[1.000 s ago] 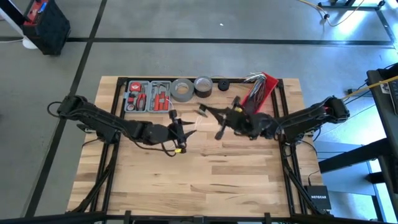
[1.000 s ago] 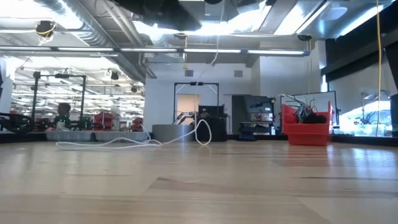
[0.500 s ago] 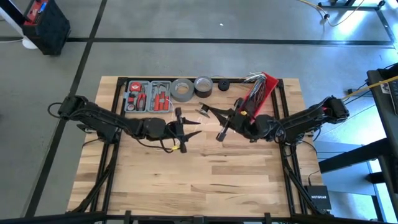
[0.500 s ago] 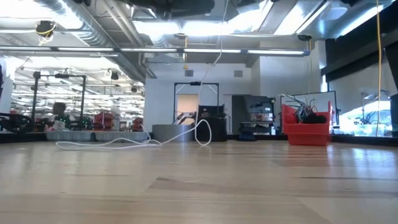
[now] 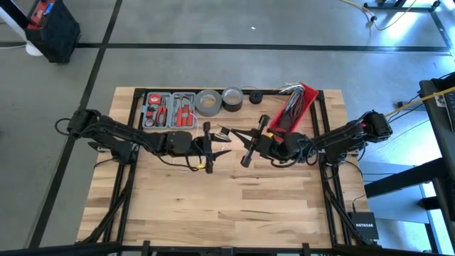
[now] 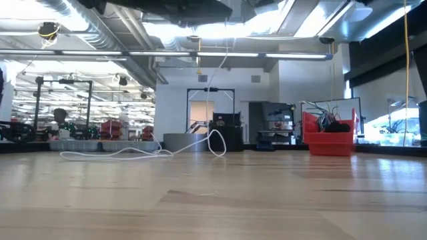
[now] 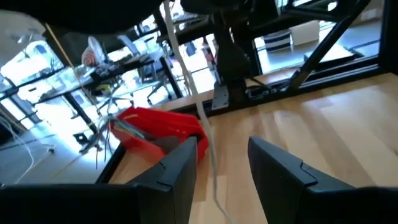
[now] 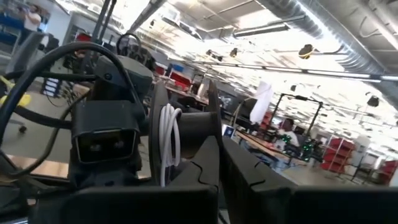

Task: Coil cords
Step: Coil the white wire onto the black spool

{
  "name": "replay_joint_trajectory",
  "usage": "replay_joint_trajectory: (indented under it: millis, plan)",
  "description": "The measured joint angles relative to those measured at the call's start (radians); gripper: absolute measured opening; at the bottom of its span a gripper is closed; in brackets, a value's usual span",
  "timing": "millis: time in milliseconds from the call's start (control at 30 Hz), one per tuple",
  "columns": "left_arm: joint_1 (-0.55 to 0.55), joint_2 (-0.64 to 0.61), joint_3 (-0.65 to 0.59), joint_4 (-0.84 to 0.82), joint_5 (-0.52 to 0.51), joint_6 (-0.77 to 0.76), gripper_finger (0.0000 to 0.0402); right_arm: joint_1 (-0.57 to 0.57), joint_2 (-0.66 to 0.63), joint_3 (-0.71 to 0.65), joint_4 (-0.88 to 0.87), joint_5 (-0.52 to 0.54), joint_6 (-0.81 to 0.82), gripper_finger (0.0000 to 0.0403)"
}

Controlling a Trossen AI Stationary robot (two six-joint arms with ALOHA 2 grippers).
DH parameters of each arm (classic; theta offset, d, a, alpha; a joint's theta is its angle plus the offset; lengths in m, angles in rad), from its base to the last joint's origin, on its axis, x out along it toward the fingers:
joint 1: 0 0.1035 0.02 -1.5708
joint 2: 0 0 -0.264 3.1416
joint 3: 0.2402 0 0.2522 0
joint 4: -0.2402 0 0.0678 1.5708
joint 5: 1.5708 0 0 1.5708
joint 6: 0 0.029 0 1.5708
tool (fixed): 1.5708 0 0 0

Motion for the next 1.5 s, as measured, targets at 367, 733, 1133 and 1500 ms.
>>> replay_joint_trajectory:
  millis: [367,733,1133,1500]
  plan:
    - [0.063,0.073,-0.001,-0.032,-0.053,-0.014,0.0139,-0.014,0.001,0.01,-0.004,0.018,-0.059,0.0005]
    - [0.001,0.043,0.0,-0.008,-0.148,0.033,0.0139,-0.012,0.001,0.01,-0.004,0.001,-0.062,0.0005]
    - [0.019,0.042,0.0,-0.073,-0.197,0.083,0.001,-0.012,0.001,0.01,-0.004,-0.008,-0.062,0.0005]
    - [-0.057,-0.105,0.0,-0.284,-0.728,0.285,0.0008,-0.021,0.0,0.011,-0.11,-0.027,-0.088,0.0005]
